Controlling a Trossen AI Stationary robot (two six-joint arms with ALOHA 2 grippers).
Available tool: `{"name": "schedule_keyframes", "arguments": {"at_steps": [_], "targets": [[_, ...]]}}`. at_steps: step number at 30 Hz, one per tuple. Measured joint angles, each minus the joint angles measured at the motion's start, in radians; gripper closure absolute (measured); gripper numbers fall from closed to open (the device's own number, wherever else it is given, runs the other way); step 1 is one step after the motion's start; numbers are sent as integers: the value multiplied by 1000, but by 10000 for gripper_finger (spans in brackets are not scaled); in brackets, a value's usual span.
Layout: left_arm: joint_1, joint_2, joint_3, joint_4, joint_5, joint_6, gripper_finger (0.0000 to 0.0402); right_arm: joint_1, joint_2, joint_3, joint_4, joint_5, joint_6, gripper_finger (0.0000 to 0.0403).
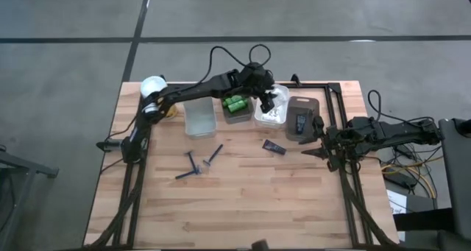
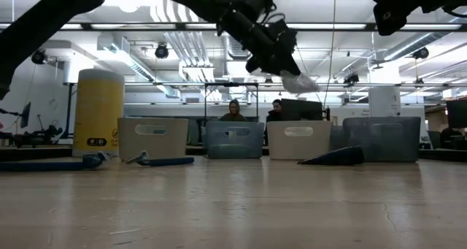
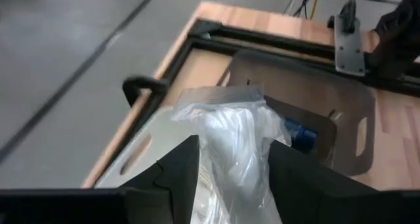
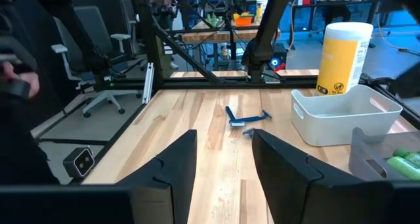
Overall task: Pick & Place Travel size toiletries
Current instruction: Put the white cotton pack into the white bin
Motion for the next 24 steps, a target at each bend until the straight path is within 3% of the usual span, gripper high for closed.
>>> {"name": "schedule_keyframes", "arguments": {"at_steps": [11, 19, 24], "targets": [[-39, -108, 0, -121, -87, 2, 234, 0, 1, 0, -1, 0, 0, 289], [-51, -102, -6, -51, -147, -9, 234, 0, 1, 0, -1, 0, 0, 314], [-34, -60, -105, -9, -157, -39, 235, 0, 1, 0, -2, 0, 0, 331]]}}
